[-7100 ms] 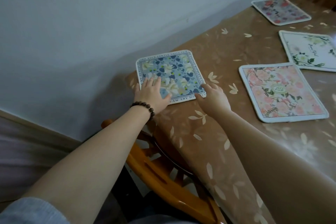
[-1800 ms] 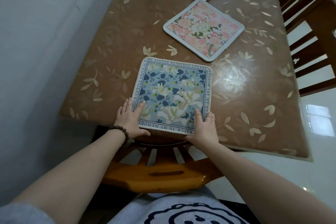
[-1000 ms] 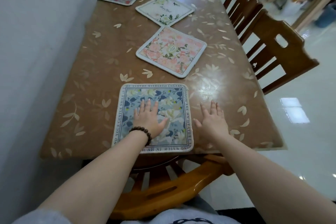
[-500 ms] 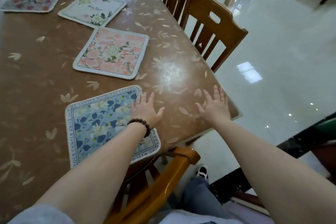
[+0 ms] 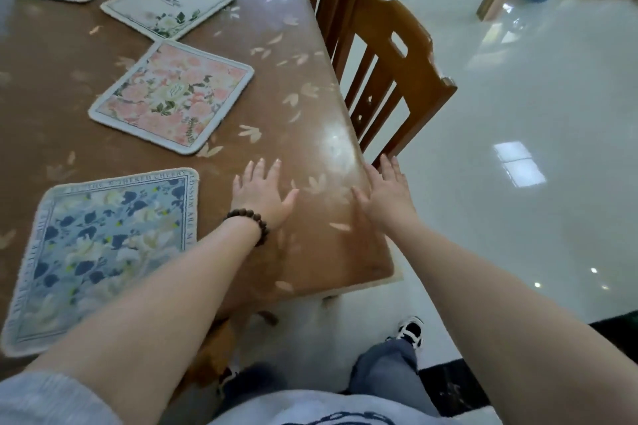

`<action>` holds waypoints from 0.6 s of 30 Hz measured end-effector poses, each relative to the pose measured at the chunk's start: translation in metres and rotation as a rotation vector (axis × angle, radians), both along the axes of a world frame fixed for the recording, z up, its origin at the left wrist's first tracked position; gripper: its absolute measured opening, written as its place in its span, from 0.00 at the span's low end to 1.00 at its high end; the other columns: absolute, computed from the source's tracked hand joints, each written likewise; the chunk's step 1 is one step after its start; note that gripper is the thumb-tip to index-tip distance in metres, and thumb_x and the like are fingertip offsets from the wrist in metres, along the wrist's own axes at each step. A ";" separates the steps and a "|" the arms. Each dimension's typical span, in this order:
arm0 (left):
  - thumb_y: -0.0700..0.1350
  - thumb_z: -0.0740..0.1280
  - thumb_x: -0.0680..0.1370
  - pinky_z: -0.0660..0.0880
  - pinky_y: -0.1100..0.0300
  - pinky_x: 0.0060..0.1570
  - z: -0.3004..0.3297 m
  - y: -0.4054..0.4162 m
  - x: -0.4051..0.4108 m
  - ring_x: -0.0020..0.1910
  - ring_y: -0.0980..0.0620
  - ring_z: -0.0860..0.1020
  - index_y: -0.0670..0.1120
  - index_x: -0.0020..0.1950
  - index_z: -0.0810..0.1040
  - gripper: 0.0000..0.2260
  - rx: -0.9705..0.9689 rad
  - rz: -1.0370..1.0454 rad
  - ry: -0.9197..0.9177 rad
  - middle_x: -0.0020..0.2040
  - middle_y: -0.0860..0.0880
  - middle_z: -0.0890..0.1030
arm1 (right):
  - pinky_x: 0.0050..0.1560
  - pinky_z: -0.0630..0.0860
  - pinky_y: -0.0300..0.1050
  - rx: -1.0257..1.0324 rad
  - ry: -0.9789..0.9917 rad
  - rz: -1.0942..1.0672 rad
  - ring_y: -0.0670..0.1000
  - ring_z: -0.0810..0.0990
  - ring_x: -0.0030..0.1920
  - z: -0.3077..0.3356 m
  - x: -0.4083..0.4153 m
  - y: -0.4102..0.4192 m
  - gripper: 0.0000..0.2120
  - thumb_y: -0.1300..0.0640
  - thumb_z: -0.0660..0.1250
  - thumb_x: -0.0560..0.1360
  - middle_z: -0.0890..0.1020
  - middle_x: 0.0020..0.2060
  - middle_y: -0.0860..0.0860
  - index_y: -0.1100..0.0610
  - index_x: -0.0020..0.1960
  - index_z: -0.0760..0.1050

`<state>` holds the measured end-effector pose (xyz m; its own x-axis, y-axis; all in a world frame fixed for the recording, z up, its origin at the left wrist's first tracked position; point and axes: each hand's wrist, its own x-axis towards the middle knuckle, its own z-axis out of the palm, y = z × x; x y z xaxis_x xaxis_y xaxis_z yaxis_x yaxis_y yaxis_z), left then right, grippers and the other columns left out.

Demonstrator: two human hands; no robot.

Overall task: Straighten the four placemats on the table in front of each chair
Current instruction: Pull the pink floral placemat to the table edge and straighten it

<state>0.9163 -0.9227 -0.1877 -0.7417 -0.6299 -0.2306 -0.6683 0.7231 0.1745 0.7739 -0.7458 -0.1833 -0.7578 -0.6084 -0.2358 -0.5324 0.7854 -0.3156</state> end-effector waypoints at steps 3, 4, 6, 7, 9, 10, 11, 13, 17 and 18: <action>0.64 0.54 0.77 0.49 0.44 0.72 0.004 0.025 -0.030 0.76 0.46 0.50 0.51 0.77 0.52 0.32 -0.024 0.146 -0.007 0.78 0.45 0.54 | 0.74 0.40 0.52 -0.029 0.041 0.160 0.55 0.41 0.76 0.003 -0.047 0.012 0.28 0.41 0.52 0.79 0.49 0.77 0.55 0.49 0.76 0.53; 0.64 0.54 0.76 0.49 0.44 0.72 0.006 0.033 -0.038 0.76 0.46 0.50 0.51 0.77 0.53 0.32 -0.028 0.187 -0.013 0.78 0.45 0.54 | 0.73 0.40 0.52 -0.052 0.059 0.211 0.55 0.42 0.76 0.007 -0.061 0.017 0.28 0.41 0.52 0.79 0.50 0.77 0.55 0.49 0.76 0.54; 0.64 0.54 0.76 0.49 0.44 0.72 0.013 0.051 -0.054 0.76 0.46 0.50 0.51 0.77 0.53 0.33 -0.033 0.267 -0.023 0.78 0.45 0.54 | 0.73 0.41 0.53 -0.100 0.091 0.293 0.56 0.44 0.76 0.018 -0.092 0.021 0.28 0.41 0.53 0.78 0.51 0.77 0.55 0.49 0.75 0.56; 0.64 0.54 0.76 0.49 0.44 0.72 0.017 0.058 -0.061 0.76 0.46 0.50 0.51 0.77 0.53 0.33 -0.034 0.303 -0.024 0.78 0.45 0.54 | 0.73 0.42 0.53 -0.121 0.099 0.322 0.56 0.45 0.76 0.024 -0.108 0.020 0.28 0.41 0.53 0.78 0.52 0.77 0.55 0.49 0.75 0.56; 0.64 0.54 0.77 0.49 0.44 0.72 0.026 0.070 -0.074 0.76 0.46 0.50 0.51 0.77 0.52 0.33 -0.038 0.365 -0.023 0.78 0.45 0.54 | 0.74 0.43 0.54 -0.151 0.092 0.385 0.56 0.46 0.76 0.038 -0.133 0.014 0.28 0.41 0.54 0.78 0.54 0.77 0.55 0.50 0.75 0.57; 0.64 0.54 0.77 0.50 0.45 0.72 0.031 0.073 -0.080 0.76 0.46 0.51 0.51 0.77 0.52 0.33 -0.051 0.390 -0.019 0.78 0.45 0.55 | 0.74 0.43 0.53 -0.165 0.090 0.421 0.55 0.46 0.76 0.044 -0.143 0.009 0.28 0.41 0.54 0.78 0.54 0.76 0.55 0.50 0.75 0.56; 0.64 0.54 0.77 0.50 0.45 0.73 0.035 0.075 -0.086 0.76 0.46 0.51 0.51 0.77 0.53 0.32 -0.067 0.412 -0.014 0.78 0.45 0.55 | 0.73 0.43 0.53 -0.180 0.087 0.456 0.55 0.46 0.76 0.051 -0.152 0.003 0.28 0.41 0.54 0.78 0.55 0.76 0.55 0.50 0.75 0.56; 0.64 0.54 0.77 0.51 0.44 0.73 0.043 0.076 -0.100 0.76 0.46 0.51 0.51 0.77 0.53 0.32 -0.090 0.455 -0.003 0.78 0.45 0.55 | 0.73 0.44 0.53 -0.207 0.082 0.518 0.55 0.46 0.77 0.063 -0.166 -0.008 0.28 0.41 0.54 0.78 0.55 0.76 0.54 0.49 0.75 0.56; 0.65 0.53 0.76 0.50 0.44 0.72 0.051 0.073 -0.129 0.76 0.46 0.51 0.52 0.77 0.52 0.33 -0.108 0.515 0.015 0.78 0.46 0.55 | 0.74 0.46 0.54 -0.229 0.107 0.622 0.56 0.47 0.76 0.083 -0.187 -0.035 0.28 0.42 0.54 0.79 0.55 0.76 0.55 0.51 0.76 0.55; 0.65 0.53 0.76 0.50 0.44 0.72 0.051 0.072 -0.136 0.76 0.46 0.51 0.52 0.77 0.53 0.33 -0.114 0.527 0.029 0.77 0.46 0.55 | 0.74 0.47 0.55 -0.232 0.110 0.635 0.56 0.47 0.76 0.087 -0.192 -0.042 0.28 0.42 0.54 0.79 0.56 0.76 0.56 0.51 0.75 0.56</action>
<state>0.7800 -0.8510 -0.1363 -0.3234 -0.9382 -0.1235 -0.9418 0.3065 0.1381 0.5817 -0.7882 -0.0962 -0.2490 -0.9684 0.0123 -0.9062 0.2285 -0.3557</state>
